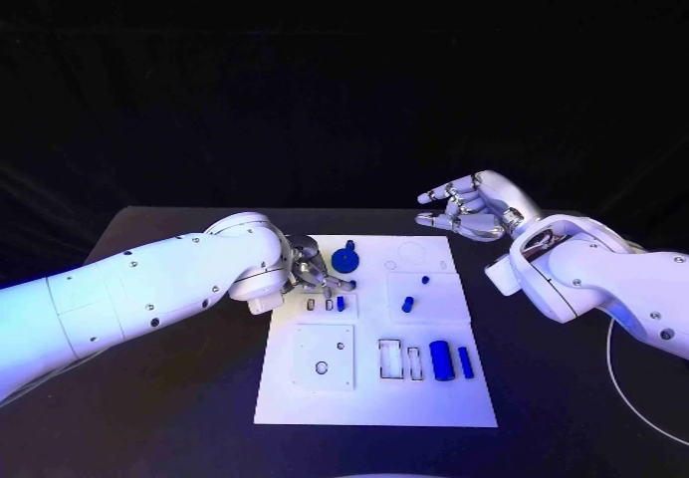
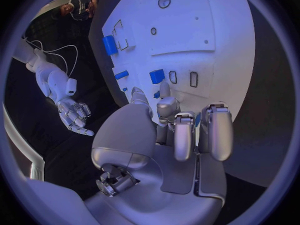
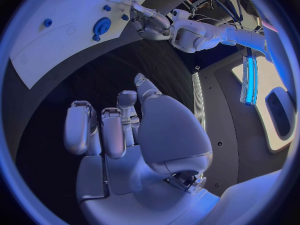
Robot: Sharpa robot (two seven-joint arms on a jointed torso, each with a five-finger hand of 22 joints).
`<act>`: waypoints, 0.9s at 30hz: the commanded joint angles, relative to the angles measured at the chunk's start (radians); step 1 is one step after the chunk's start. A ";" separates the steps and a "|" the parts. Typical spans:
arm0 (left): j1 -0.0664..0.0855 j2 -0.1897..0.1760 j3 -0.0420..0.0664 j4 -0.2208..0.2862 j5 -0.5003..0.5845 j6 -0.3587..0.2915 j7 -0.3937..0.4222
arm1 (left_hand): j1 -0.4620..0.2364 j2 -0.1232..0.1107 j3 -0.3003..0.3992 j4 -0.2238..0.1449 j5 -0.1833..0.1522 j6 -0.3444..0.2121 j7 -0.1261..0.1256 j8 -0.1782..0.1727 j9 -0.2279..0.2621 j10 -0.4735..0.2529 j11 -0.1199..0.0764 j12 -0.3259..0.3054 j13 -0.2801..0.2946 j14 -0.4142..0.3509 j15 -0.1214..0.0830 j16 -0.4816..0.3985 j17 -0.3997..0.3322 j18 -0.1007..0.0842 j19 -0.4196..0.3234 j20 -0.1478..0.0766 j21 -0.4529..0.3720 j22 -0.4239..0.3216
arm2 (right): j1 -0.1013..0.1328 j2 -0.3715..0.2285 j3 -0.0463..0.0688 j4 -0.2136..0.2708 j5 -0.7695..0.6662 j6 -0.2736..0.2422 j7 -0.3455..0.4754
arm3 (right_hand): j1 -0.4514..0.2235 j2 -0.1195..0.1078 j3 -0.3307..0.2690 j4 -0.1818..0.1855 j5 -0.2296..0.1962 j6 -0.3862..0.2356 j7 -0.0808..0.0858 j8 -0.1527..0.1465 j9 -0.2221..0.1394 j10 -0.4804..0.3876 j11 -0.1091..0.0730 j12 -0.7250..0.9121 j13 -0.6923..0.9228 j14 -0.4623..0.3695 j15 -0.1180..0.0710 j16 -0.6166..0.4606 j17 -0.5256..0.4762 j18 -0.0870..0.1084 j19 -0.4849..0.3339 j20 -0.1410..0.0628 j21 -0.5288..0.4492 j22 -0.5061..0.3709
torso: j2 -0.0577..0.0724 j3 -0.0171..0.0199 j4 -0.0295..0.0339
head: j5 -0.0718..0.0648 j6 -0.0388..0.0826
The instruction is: Assemble the parts on the task board
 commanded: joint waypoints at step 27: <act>0.007 0.088 -0.008 -0.088 -0.049 0.148 -0.039 | 0.033 0.036 -0.024 -0.006 -0.001 -0.046 -0.003 0.065 0.071 0.002 -0.008 0.021 0.019 0.104 -0.006 0.003 0.263 -0.022 0.052 -0.007 0.022 0.118 | 0.000 0.021 -0.002 -0.018 0.002 0.036 -0.032 | -0.008 0.007 -0.003 0.010 0.010 0.003 0.003 0.002 0.000 -0.039 -0.002 -0.070 -0.061 0.043 0.003 -0.025 -0.017 0.021 -0.024 0.001 -0.019 -0.032 | 0.000 0.0000 0.0010 | -0.002 -0.019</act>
